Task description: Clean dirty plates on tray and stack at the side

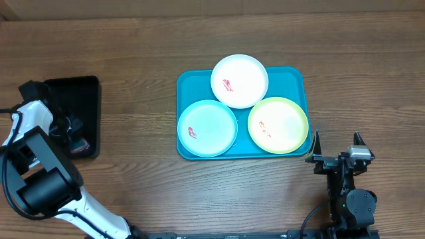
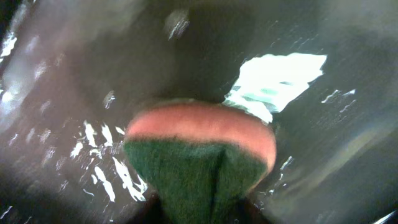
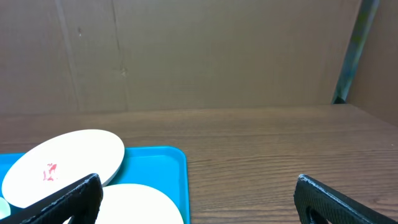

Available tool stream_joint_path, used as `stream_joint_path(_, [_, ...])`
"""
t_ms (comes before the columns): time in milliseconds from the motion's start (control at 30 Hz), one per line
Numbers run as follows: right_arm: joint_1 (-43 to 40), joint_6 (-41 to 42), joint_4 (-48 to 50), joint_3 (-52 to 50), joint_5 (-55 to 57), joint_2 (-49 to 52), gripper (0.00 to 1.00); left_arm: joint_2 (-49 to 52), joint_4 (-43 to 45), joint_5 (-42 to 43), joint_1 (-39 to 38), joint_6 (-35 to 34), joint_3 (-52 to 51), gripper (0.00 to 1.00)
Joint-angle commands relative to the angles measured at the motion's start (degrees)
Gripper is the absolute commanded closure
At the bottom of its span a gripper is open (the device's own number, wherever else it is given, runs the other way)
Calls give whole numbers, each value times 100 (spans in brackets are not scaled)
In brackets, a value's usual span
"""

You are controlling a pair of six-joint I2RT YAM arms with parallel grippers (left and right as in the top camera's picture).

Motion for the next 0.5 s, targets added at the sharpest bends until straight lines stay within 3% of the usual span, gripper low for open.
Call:
stream_joint_path(0, [-37, -7, 33, -59, 0, -57, 0, 129, -557, -452, -22, 22, 660, 96])
stream_joint_path(233, [-37, -4, 33, -59, 0, -55, 0, 129, -1716, -435, -28, -369, 2269, 96])
stream_joint_path(467, [-37, -7, 33, -59, 0, -55, 0, 133, -1880, 629, -28, -365, 2975, 96])
